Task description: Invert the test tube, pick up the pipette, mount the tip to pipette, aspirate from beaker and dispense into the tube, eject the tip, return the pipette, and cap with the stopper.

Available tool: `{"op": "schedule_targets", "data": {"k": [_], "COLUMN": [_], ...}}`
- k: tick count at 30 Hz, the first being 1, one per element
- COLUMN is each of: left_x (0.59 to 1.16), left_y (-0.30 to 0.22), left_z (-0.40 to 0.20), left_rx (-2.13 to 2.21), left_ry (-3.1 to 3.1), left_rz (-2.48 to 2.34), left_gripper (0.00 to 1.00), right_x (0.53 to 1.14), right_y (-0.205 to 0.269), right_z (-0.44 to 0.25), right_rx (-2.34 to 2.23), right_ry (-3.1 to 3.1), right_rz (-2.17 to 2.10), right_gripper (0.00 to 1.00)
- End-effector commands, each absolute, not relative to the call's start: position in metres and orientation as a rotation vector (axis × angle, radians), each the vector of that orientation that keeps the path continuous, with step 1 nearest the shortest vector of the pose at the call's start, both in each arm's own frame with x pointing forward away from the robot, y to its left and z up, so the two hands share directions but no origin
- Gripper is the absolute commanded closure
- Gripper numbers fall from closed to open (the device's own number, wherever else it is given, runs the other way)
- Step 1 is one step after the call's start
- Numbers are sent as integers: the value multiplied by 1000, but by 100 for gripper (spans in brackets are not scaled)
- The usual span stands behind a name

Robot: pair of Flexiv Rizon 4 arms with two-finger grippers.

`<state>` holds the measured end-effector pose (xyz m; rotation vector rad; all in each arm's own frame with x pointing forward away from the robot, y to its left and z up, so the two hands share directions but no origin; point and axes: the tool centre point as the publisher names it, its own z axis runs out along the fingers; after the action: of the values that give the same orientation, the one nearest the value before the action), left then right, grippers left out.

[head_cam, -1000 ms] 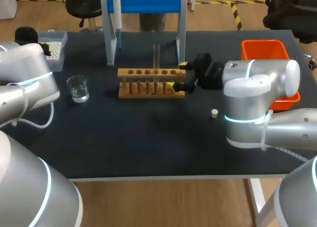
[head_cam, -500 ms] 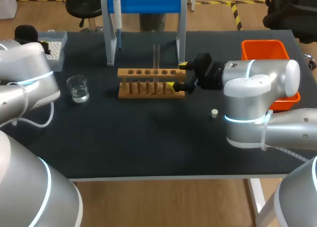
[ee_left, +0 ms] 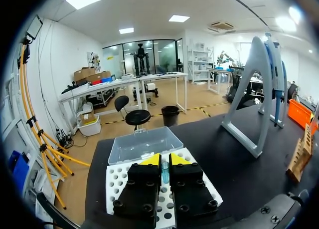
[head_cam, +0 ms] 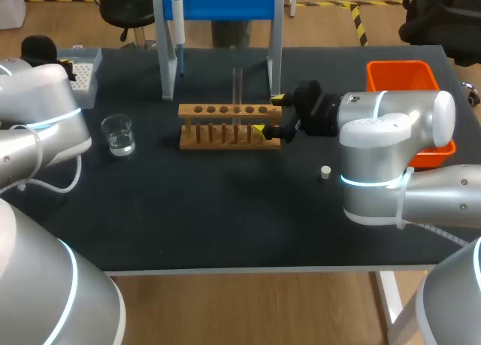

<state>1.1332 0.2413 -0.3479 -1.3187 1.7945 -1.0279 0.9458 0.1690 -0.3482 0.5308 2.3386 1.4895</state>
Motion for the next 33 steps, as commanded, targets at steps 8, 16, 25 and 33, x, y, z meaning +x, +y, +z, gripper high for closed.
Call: {"op": "schedule_targets", "data": {"k": [8,16,25,33], "left_x": [1131,1130,1130,1127], "left_y": [241,241,240,237], "left_z": [-338,-329,-319,-308], "left_rx": [-1301,-1285,-1264,-1238], "left_ry": [1793,1787,1773,1765], "left_rz": [-1014,-1002,-996,-995], "left_gripper": [100,100,100,100], "right_x": [946,946,946,946], "right_y": [169,169,169,169], "right_z": [-349,-349,-349,-349], "right_rx": [531,531,531,531], "right_ry": [2334,2334,2334,2334], "right_rz": [1491,1491,1491,1491], "right_gripper": [0,0,0,0]}}
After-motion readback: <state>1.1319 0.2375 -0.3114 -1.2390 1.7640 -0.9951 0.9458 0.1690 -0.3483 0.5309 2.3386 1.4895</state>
